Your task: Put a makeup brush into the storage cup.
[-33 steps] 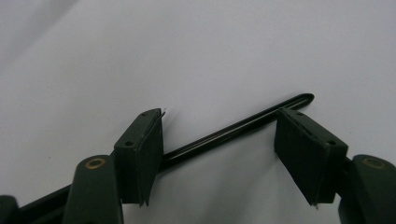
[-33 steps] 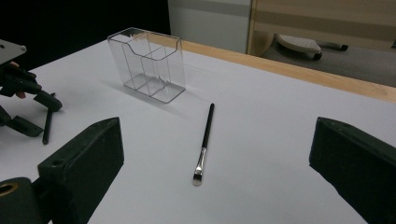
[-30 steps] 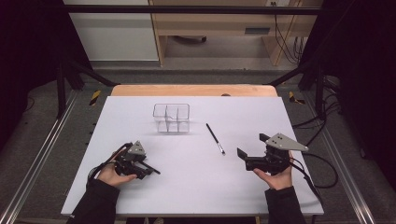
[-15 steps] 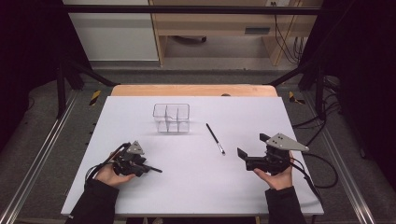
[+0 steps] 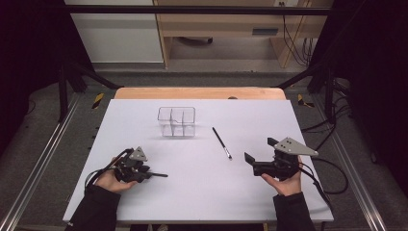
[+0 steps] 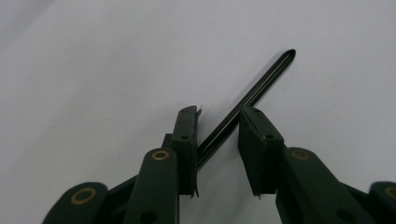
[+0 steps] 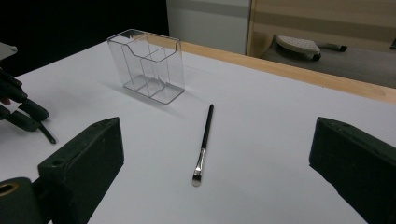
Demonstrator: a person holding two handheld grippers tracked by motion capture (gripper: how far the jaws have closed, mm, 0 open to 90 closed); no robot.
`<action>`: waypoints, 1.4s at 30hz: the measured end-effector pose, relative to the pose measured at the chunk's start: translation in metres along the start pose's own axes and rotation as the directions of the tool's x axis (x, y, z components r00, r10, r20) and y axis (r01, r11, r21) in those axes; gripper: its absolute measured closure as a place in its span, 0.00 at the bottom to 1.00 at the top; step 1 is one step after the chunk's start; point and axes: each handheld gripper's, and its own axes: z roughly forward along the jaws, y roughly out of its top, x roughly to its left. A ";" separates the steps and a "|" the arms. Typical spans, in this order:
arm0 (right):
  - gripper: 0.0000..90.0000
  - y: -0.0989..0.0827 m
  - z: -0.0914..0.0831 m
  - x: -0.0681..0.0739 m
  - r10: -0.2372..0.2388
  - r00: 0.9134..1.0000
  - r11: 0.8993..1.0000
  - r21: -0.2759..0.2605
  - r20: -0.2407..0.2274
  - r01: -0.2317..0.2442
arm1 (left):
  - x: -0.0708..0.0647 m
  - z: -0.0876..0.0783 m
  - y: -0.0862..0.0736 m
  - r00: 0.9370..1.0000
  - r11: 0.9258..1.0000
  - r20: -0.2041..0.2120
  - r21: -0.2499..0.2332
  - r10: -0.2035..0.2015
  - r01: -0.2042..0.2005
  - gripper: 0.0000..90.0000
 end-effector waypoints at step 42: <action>0.04 0.001 -0.003 -0.001 0.000 1.000 1.000 -0.007 0.001 0.000 | -0.009 -0.002 -0.002 0.998 0.998 -0.011 0.005 -0.062 0.062 0.92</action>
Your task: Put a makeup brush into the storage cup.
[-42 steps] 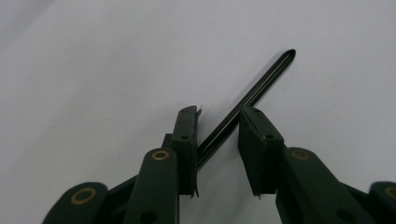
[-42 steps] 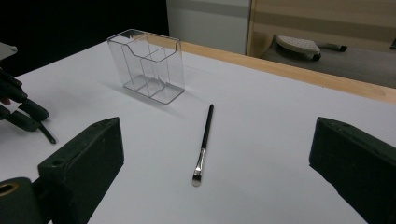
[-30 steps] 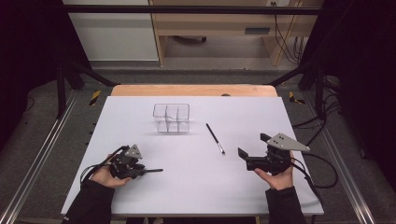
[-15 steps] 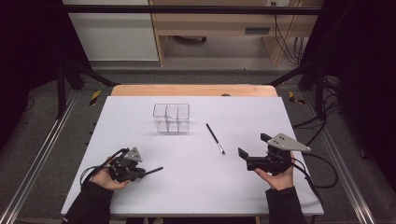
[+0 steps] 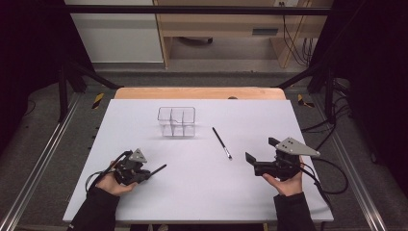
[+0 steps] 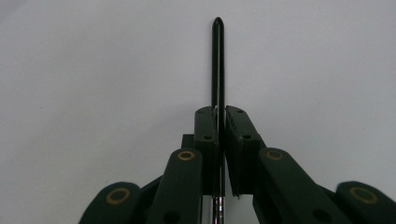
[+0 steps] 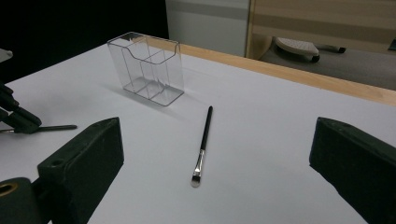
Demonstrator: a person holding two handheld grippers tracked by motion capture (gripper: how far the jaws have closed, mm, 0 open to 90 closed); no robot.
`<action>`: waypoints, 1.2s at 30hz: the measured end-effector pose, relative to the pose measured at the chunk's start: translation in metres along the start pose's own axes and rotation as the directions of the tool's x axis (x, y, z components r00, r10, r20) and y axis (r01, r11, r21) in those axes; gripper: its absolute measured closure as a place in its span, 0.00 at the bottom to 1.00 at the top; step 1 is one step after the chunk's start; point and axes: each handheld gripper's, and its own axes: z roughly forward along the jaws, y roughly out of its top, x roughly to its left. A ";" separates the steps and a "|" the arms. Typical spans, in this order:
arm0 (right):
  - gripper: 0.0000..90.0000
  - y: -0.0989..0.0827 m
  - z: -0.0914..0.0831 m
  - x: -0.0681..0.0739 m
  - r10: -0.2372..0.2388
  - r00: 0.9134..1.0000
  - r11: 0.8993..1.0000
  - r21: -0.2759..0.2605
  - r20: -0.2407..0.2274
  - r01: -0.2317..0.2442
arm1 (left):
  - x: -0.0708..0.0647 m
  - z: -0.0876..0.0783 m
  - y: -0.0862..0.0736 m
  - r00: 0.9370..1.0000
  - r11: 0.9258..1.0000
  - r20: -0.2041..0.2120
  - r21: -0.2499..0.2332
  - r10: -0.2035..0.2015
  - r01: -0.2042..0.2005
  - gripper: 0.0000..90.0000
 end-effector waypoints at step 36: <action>0.03 0.000 0.002 -0.001 0.003 1.000 1.000 0.031 -0.015 -0.002 | -0.004 -0.003 0.014 0.999 0.978 0.006 0.204 0.052 -0.052 0.88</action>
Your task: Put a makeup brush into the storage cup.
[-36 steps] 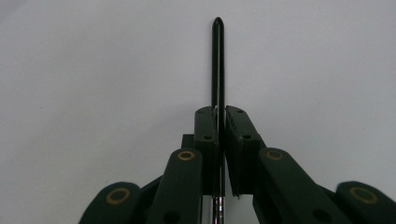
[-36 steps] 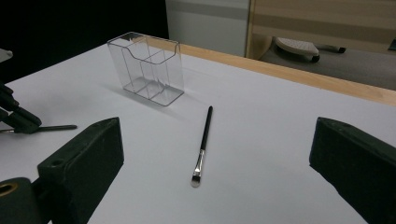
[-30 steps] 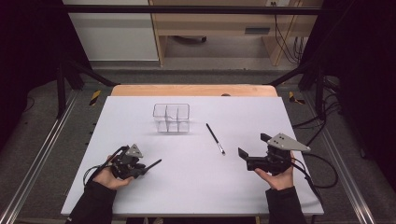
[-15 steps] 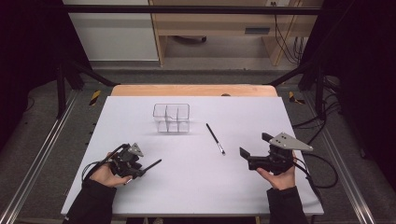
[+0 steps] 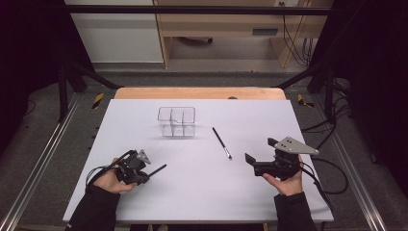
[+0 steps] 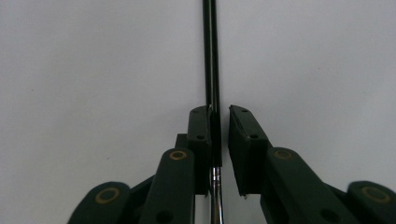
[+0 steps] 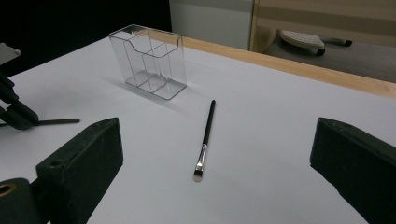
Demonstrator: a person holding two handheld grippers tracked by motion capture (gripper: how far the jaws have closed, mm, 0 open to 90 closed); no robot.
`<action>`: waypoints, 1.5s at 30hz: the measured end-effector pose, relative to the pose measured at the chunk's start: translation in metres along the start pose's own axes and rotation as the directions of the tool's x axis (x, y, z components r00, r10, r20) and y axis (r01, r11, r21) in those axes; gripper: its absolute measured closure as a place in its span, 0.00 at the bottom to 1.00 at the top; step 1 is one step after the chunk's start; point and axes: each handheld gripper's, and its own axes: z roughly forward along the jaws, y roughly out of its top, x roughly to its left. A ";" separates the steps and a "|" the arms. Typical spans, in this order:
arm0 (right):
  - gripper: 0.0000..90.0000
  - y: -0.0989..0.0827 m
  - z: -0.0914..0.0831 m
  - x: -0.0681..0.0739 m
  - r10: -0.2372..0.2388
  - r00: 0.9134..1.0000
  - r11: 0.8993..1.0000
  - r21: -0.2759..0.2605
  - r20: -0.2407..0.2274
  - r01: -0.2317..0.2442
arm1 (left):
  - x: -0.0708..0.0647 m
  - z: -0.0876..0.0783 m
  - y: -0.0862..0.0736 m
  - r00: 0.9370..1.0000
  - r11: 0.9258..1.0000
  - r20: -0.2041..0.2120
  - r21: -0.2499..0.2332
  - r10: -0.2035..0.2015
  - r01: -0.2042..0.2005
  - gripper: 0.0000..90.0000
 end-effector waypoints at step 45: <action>0.03 -0.001 0.008 0.006 -0.030 0.999 0.999 0.040 -0.020 0.031 | -0.029 -0.040 0.011 0.991 0.948 0.005 -0.291 0.133 -0.126 0.93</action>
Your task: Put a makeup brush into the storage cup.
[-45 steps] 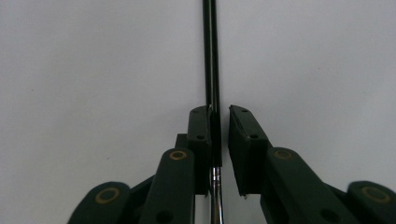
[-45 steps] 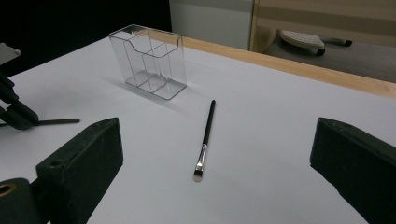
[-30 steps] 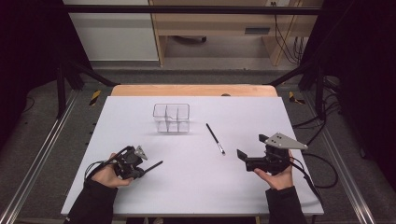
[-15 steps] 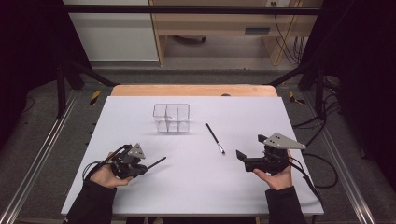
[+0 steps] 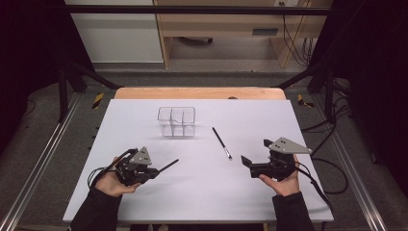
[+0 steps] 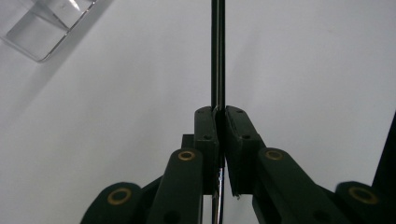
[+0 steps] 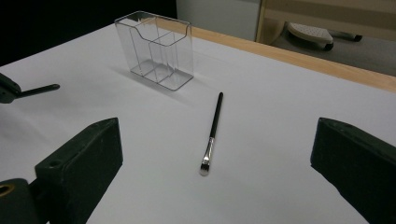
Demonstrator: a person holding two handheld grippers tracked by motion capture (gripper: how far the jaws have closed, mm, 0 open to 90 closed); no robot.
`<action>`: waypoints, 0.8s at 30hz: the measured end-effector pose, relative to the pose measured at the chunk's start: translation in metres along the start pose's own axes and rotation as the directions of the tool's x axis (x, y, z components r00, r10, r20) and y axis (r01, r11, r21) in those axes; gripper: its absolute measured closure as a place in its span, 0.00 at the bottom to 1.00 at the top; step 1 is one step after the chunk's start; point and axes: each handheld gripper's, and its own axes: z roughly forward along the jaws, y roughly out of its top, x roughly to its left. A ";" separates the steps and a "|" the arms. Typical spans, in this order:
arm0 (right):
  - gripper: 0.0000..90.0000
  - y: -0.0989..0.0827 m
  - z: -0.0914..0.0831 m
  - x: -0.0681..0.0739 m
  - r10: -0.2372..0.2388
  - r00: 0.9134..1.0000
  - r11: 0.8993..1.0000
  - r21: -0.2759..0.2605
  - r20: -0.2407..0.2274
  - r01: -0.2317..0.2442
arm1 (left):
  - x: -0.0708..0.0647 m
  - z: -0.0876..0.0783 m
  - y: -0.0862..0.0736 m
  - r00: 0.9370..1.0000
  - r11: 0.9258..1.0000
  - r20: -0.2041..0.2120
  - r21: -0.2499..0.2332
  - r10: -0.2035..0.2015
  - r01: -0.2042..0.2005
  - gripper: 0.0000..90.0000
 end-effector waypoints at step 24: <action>0.03 0.018 0.011 0.021 -0.113 0.993 0.992 0.050 -0.019 0.114 | -0.015 -0.004 0.042 0.994 0.993 0.049 -0.074 0.096 -0.093 0.93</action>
